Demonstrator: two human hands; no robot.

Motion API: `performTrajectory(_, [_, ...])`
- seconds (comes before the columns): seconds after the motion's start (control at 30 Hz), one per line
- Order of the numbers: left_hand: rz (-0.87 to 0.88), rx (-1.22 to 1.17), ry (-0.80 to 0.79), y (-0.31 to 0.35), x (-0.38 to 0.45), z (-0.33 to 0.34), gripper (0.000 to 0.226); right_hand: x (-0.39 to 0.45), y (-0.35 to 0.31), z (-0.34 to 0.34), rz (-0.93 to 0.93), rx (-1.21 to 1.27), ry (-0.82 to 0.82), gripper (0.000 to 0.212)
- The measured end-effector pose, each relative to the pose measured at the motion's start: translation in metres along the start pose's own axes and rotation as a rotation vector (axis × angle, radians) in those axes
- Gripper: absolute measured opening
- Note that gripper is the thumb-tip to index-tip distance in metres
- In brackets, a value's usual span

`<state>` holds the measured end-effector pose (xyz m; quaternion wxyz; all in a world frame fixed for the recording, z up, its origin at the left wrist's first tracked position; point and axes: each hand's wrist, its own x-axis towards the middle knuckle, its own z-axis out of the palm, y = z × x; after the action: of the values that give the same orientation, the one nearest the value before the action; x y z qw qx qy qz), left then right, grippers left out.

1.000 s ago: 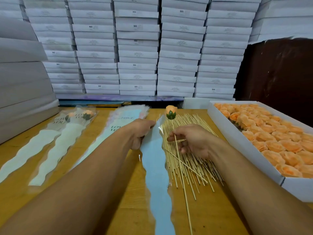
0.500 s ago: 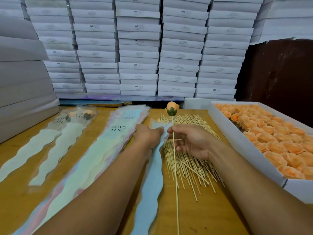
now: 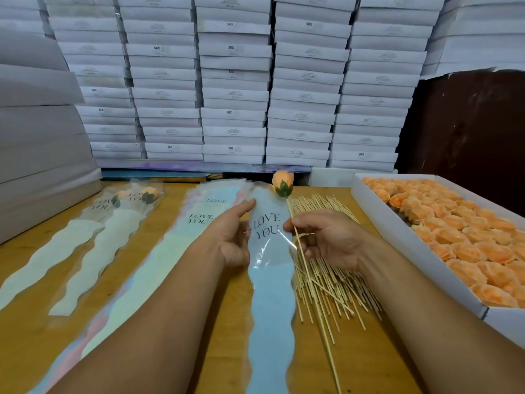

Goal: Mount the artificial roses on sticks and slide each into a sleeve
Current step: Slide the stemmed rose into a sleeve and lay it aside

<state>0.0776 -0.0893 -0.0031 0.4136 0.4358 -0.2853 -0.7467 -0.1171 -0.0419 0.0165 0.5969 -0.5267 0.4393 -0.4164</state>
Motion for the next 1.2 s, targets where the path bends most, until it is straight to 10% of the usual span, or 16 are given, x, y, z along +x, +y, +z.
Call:
performTrajectory(0.47, [0.068, 0.010, -0.108, 0.001, -0.004, -0.012, 0.049, 0.001, 0.003, -0.011, 0.068, -0.006, -0.191, 0.018])
performTrajectory(1.2, [0.053, 0.173, -0.265, -0.004, -0.005, -0.025, 0.014, 0.011, 0.002, -0.025, 0.137, 0.128, 0.112, 0.015])
